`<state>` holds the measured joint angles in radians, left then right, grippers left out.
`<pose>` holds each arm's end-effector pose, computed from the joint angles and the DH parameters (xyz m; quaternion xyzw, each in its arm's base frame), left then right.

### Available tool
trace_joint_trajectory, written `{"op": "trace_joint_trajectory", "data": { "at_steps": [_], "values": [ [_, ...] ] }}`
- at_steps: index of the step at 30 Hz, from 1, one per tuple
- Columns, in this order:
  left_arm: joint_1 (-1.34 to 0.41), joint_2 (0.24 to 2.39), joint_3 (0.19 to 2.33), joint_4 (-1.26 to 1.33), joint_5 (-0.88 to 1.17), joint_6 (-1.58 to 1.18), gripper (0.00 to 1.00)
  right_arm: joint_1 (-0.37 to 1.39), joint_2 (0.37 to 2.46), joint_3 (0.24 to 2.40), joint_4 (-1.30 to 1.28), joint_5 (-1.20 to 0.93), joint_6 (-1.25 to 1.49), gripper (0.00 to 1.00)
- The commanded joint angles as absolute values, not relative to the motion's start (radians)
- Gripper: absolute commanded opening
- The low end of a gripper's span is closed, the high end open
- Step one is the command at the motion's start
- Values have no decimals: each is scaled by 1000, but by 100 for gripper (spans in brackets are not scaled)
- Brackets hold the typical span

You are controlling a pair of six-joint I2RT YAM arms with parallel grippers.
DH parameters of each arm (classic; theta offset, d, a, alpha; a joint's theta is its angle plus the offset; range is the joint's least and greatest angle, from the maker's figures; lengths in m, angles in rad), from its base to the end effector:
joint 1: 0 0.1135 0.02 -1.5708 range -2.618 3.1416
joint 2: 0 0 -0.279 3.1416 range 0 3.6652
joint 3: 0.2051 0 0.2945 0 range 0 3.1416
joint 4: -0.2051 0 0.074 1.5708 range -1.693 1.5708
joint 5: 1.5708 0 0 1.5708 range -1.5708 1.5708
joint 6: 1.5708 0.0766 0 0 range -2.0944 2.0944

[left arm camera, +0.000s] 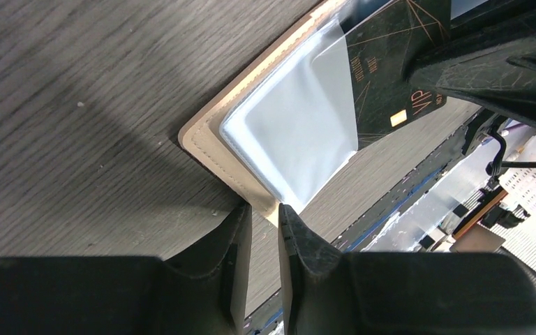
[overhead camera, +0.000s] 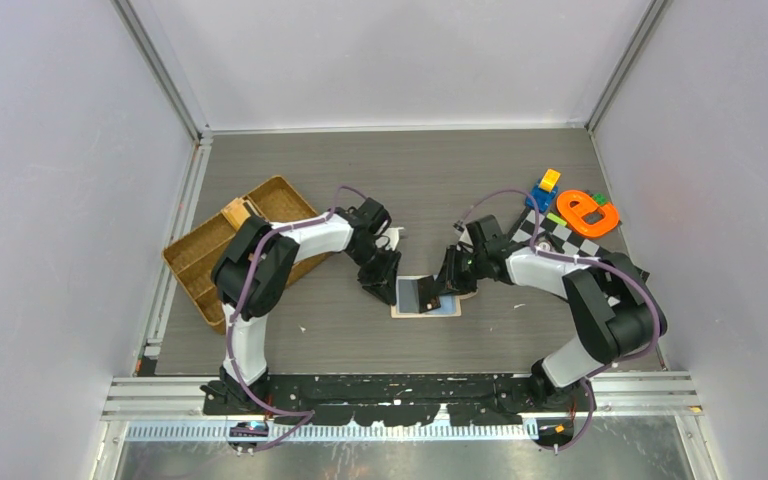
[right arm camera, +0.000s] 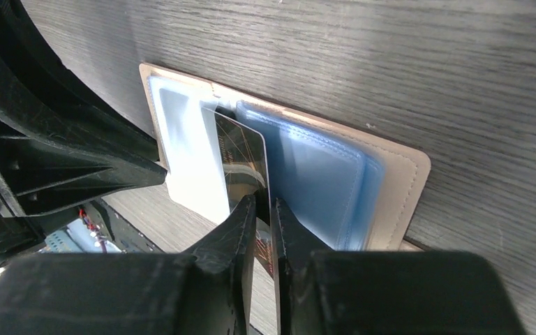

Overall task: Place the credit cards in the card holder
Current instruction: Insert the credit card into the card slot.

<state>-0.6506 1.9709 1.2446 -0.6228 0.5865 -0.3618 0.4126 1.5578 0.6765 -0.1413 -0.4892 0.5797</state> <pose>0.3040 -0.2847 0.0894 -0.1686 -0.9369 0.3026 0.0467 0.2786 0.1612 0.0873 0.0126 0.9362 0.3300 0.1200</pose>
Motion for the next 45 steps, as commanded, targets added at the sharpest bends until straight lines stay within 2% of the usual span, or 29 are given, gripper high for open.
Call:
{"op": "trace_joint_trajectory", "data": {
  "at_steps": [1,6,18,25,36,45],
  "values": [
    [-671,2008,1252,-641,540,-339,22,442,1531,675,-199,-368,572,21],
    [-676,2012,1252,-644,541,-341,21,475,1504,681,-224,-289,581,26],
    [-683,2026,1254,-650,547,-340,17,481,1471,628,-173,-215,633,15],
    [-686,2030,1256,-651,546,-341,16,495,1486,618,-152,-250,634,14],
    [-686,2042,1255,-643,547,-345,11,593,1460,649,-216,-219,624,18],
    [-686,2052,1231,-602,557,-374,4,663,1473,665,-174,-184,665,26]
  ]
}}
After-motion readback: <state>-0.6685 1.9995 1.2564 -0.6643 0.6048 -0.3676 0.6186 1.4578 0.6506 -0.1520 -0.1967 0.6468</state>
